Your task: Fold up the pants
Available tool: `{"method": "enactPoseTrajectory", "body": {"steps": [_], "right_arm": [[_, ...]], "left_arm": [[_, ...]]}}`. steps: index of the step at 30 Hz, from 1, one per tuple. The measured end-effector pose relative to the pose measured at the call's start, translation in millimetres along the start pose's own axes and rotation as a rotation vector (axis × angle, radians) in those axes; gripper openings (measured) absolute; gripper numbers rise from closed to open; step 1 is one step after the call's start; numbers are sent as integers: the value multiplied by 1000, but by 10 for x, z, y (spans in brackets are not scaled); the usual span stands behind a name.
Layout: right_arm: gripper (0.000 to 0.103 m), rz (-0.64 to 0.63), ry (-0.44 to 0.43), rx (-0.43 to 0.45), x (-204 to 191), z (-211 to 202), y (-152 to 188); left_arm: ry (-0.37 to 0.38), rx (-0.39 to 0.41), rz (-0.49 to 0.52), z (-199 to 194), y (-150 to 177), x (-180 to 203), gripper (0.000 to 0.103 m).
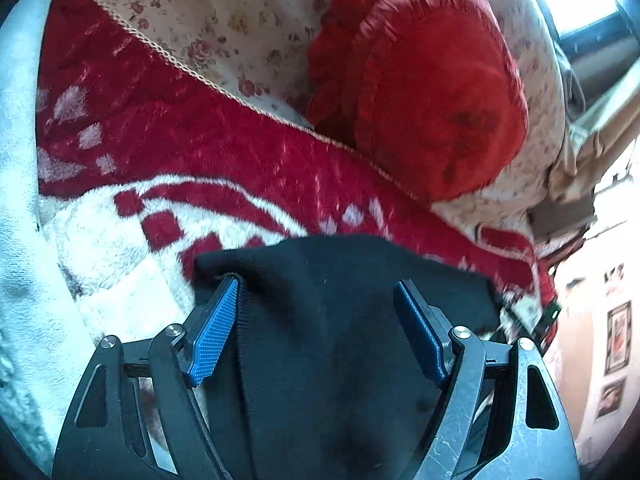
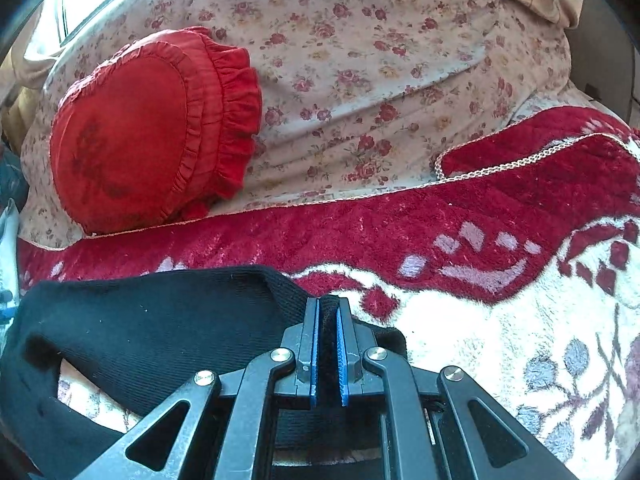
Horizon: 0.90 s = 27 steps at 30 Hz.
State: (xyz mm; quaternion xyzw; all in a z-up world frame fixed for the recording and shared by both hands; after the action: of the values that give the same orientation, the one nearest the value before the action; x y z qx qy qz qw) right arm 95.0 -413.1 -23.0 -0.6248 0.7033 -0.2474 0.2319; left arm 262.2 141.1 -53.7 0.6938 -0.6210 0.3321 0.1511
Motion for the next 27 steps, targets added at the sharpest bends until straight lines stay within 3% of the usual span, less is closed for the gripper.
{"method": "enactPoseTrajectory", "body": {"steps": [6, 15, 20, 22, 24, 27], "right_arm": [[6, -2, 2, -1, -1, 3, -4], [6, -3, 3, -1, -2, 8, 0], [6, -4, 3, 0, 2, 9, 5], [6, -3, 2, -1, -4, 20, 1], [6, -6, 4, -1, -4, 24, 4], [6, -10, 8, -2, -1, 27, 11]], "left_arm": [[-65, 34, -52, -31, -68, -98, 79], [-25, 6, -129, -15, -96, -192, 79], [-134, 73, -118, -126, -190, -241, 79], [-160, 50, -108, -84, -188, -279, 79], [-195, 30, -29, -14, -173, -215, 79], [-145, 23, 23, 41, -194, -132, 79]]}}
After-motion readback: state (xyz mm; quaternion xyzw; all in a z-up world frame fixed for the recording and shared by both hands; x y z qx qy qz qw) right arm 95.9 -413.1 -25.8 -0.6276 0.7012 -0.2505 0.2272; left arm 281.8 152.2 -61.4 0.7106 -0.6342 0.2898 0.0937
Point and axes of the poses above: each gripper's, at about its wrist camera, not at the fingertips, and z roughly the way its jaws point, x to its right, y to its underside, the point moved 2 cm from there along z, roughly the way its jaws point, and after that the axes turned 9 degrees about -z, right-handed, at the moved point
